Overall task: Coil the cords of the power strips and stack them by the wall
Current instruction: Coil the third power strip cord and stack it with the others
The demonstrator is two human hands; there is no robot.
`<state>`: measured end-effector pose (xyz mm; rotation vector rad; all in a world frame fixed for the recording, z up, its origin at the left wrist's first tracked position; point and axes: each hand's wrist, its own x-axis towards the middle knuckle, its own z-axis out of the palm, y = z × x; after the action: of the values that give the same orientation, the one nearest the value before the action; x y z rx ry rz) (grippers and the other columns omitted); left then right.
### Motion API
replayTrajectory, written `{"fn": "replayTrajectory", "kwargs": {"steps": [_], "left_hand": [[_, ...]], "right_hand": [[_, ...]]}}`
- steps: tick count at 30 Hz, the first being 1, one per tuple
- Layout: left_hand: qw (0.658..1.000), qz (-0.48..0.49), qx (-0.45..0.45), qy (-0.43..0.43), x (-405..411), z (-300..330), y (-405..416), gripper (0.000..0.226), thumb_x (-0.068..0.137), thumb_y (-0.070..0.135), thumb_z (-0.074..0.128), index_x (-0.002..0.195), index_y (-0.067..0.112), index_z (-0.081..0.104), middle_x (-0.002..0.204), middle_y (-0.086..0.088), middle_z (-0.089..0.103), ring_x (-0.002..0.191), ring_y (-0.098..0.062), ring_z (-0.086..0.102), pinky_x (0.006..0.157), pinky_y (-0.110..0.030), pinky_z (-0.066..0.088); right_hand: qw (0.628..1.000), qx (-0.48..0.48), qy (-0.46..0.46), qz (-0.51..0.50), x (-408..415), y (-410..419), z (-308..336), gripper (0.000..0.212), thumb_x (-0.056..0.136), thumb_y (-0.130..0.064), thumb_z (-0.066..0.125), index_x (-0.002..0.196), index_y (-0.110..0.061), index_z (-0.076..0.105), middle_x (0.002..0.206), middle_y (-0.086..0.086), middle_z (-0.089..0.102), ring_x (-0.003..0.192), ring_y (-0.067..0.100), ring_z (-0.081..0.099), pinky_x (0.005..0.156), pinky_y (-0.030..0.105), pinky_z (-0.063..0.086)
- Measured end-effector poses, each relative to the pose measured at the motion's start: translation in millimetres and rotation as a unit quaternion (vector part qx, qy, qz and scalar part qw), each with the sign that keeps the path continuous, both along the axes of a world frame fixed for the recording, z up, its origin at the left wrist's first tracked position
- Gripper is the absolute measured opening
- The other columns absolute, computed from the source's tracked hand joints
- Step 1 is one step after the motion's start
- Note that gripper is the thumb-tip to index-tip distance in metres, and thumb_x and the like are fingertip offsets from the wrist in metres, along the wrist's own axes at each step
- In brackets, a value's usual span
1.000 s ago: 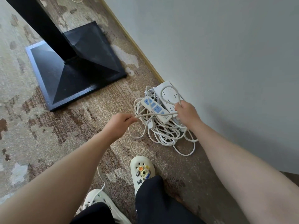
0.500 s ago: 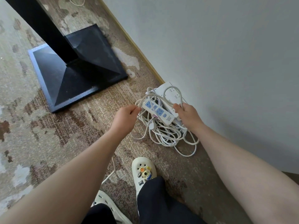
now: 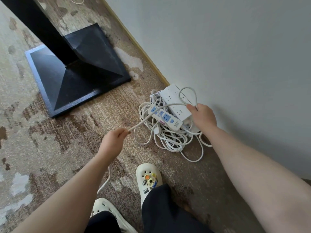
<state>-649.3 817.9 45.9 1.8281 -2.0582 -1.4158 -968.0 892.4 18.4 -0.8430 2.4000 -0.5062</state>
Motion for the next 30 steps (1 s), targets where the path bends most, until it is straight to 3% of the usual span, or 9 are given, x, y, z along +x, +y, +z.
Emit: {"fn": "replayTrajectory", "kwargs": {"steps": [3,6,9,14,18,20,22,25,30], "left_hand": [[0.994,0.084,-0.040,0.061,-19,20,-14,0.022,0.099,0.026,0.050,0.100,0.016,0.069,0.060,0.004,0.055,0.037,-0.002,0.033,0.034,-0.014,0.026],[0.983,0.058,-0.112,0.133,-50,48,-15,0.018,0.098,0.029,0.051,0.099,0.027,0.068,0.056,0.011,0.059,0.036,-0.001,0.037,0.034,-0.013,0.027],[0.971,0.032,-0.154,0.180,-77,61,-21,0.017,0.099,0.030,0.051,0.097,0.034,0.067,0.059,0.012,0.061,0.038,0.000,0.038,0.036,-0.013,0.028],[0.989,-0.084,-0.097,0.067,-112,40,-14,0.023,0.100,0.031,0.049,0.105,0.022,0.070,0.062,0.004,0.063,0.038,-0.002,0.038,0.040,-0.021,0.037],[0.989,-0.121,-0.075,0.038,-133,24,7,0.028,0.102,0.031,0.046,0.104,0.017,0.069,0.069,-0.001,0.068,0.042,-0.010,0.048,0.045,-0.027,0.046],[0.986,-0.148,-0.073,0.026,-141,17,15,0.030,0.102,0.031,0.044,0.103,0.013,0.068,0.076,-0.005,0.070,0.052,-0.019,0.058,0.055,-0.034,0.054],[0.983,-0.173,-0.060,0.032,-148,11,22,0.029,0.102,0.031,0.043,0.105,0.013,0.067,0.077,-0.004,0.070,0.054,-0.019,0.059,0.056,-0.034,0.052],[0.981,-0.188,-0.025,0.039,-153,3,28,0.027,0.102,0.027,0.044,0.106,0.015,0.068,0.067,-0.001,0.064,0.048,-0.014,0.049,0.051,-0.030,0.044],[0.979,-0.200,0.026,0.028,-155,-3,31,0.028,0.103,0.025,0.042,0.106,0.011,0.066,0.076,-0.013,0.067,0.050,-0.015,0.046,0.054,-0.030,0.043]], "right_hand": [[0.998,-0.018,-0.038,-0.037,9,-4,-2,0.050,0.098,-0.051,0.048,0.065,-0.013,0.046,0.063,0.001,0.051,0.057,0.020,0.046,0.052,0.032,0.030],[0.991,-0.060,-0.108,-0.060,15,-6,0,0.047,0.101,-0.046,0.047,0.077,-0.007,0.059,0.071,0.003,0.057,0.065,0.020,0.051,0.059,0.032,0.037],[0.985,-0.080,-0.145,-0.054,17,-8,6,0.038,0.103,-0.040,0.044,0.076,-0.016,0.056,0.066,-0.004,0.052,0.058,0.013,0.048,0.053,0.027,0.035],[0.952,-0.115,-0.262,-0.105,12,-2,7,0.033,0.104,-0.034,0.040,0.083,-0.013,0.055,0.060,0.000,0.044,0.046,0.013,0.035,0.047,0.027,0.033],[0.919,-0.159,-0.338,-0.127,13,-1,2,0.045,0.101,-0.052,0.043,0.091,-0.009,0.054,0.061,-0.001,0.050,0.040,0.011,0.037,0.040,0.023,0.033],[0.915,-0.162,-0.351,-0.118,14,-2,0,0.054,0.091,-0.063,0.050,0.094,-0.009,0.057,0.065,-0.001,0.056,0.041,0.010,0.041,0.040,0.023,0.037],[0.916,-0.160,-0.354,-0.104,15,-2,-1,0.058,0.081,-0.068,0.058,0.090,-0.011,0.059,0.068,0.001,0.060,0.040,0.011,0.042,0.040,0.023,0.038],[0.914,-0.165,-0.356,-0.103,14,0,-2,0.048,0.078,-0.059,0.065,0.078,-0.011,0.060,0.064,0.001,0.064,0.039,0.013,0.042,0.039,0.023,0.036],[0.906,-0.171,-0.370,-0.111,12,0,-4,0.027,0.084,-0.035,0.069,0.088,-0.008,0.063,0.073,0.005,0.073,0.043,0.012,0.042,0.041,0.024,0.036]]}}
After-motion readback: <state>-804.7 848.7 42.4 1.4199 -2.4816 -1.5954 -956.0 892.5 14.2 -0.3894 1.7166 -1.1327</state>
